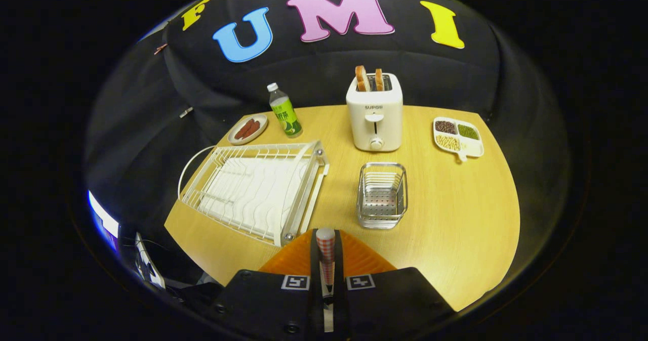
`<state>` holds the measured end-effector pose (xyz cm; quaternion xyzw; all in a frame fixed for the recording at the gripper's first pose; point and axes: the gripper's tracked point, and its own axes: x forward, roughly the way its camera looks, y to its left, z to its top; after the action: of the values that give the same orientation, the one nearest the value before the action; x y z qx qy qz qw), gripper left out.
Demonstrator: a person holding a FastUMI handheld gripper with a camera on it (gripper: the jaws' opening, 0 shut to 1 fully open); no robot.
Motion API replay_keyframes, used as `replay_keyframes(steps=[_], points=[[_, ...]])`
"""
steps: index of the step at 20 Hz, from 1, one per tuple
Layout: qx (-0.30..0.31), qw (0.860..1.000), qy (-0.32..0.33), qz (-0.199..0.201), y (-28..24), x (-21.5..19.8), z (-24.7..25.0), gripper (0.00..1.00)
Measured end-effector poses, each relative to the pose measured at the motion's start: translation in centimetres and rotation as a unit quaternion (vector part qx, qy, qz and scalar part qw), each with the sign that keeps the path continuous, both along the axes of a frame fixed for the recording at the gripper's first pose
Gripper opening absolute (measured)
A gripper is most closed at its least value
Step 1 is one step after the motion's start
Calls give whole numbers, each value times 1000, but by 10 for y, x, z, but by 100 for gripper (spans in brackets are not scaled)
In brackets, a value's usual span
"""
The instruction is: Take the plate from the dish rack, then take the spoon from the basket and place it into the plate.
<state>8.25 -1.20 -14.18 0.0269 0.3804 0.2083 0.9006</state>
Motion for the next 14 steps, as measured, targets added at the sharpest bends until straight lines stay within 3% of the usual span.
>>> replay_keyframes(steps=[8, 14], points=[[-10, 999, 51, 3, 16, -18, -51, 12], [-13, 998, 62, -9, 15, -19, -64, 16]])
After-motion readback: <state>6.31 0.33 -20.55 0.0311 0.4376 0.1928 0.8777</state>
